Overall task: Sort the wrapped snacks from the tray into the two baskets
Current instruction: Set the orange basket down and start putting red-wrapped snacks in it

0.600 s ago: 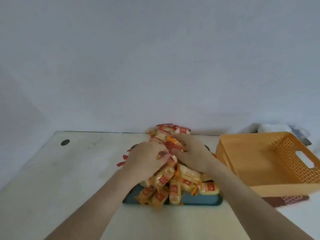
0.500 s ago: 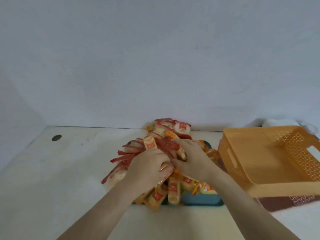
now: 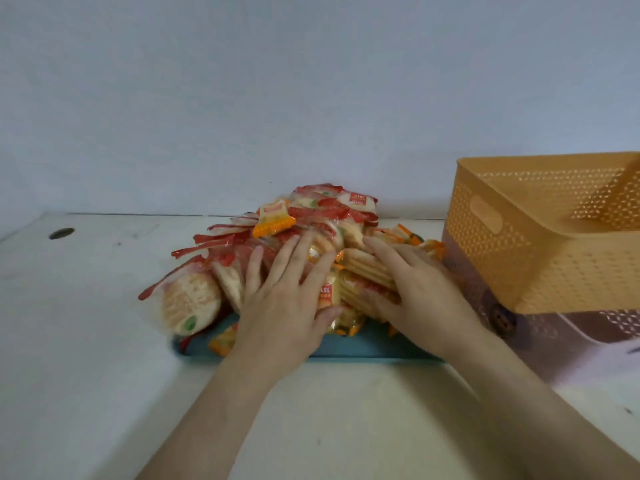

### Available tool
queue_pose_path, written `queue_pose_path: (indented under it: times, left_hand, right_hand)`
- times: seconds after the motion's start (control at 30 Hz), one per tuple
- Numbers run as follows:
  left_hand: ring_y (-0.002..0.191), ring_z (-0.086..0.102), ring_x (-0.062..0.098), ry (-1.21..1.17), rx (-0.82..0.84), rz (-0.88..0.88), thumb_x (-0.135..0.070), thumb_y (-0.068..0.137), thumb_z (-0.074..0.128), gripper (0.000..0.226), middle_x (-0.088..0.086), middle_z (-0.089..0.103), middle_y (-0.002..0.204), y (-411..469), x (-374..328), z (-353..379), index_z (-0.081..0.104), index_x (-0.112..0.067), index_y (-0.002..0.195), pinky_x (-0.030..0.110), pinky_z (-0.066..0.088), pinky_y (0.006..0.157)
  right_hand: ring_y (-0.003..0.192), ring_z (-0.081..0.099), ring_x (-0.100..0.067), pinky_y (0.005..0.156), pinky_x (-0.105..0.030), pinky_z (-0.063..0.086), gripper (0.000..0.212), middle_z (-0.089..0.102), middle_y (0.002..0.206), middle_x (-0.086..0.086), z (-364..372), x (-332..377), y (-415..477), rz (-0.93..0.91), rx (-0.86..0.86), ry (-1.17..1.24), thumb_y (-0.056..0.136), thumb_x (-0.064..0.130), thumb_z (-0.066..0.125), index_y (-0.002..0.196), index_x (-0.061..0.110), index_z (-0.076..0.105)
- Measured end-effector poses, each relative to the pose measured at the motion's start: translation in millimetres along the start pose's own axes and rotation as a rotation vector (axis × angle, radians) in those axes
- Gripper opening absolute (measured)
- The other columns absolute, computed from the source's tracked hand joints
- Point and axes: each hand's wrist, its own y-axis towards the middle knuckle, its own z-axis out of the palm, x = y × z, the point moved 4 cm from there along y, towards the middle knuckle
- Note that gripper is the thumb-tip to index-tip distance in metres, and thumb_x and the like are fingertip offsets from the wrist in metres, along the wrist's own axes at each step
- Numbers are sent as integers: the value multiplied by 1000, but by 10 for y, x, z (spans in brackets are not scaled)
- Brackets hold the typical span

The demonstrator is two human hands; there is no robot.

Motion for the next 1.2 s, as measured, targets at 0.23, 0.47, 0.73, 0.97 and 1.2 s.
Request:
queue_pose_path:
  times: [0.23,0.47,0.73,0.97,1.2]
  left_hand:
    - [133,44,28,51,-76,13,-6,65,70,55,10,53,139,-87,-11,-32,66,-15,118,49,18,114]
    - [115,54,12,-461,-245,-12,-23,92,44,34,-5,62,123,-55,-338,-410,66,-17,117,27,43,98]
    - [109,57,3,-885,7,-152,-36,100,38,37,-10,61,123,519,-878,-594,57,-23,130,22,46,95]
    - [85,73,33,-1589,251,-580,-67,80,55,68,3,52,135,537,-832,-525,43,-32,136,41,59,60]
    - [75,73,29,-1558,-93,-724,-16,95,49,29,16,69,107,219,-166,-943,51,-9,123,30,58,58]
  right_hand:
    - [111,57,-26,88,-38,51,38,66,118,-4,-120,137,-106,-81,-200,78,91,24,61,127,14,59]
    - [115,52,-29,89,-45,37,37,62,118,-6,-1023,433,-247,40,-634,-237,82,30,61,117,16,64]
    - [92,60,-32,77,-41,34,46,64,99,-10,-1262,43,-238,412,-258,-471,84,13,57,128,6,45]
    - [74,65,-27,68,-35,26,48,70,76,1,-1157,128,-418,-3,-459,-224,63,-8,65,107,13,68]
    - [116,61,-15,97,-45,28,48,74,93,11,-915,597,-318,-347,-542,-15,65,-8,71,103,22,72]
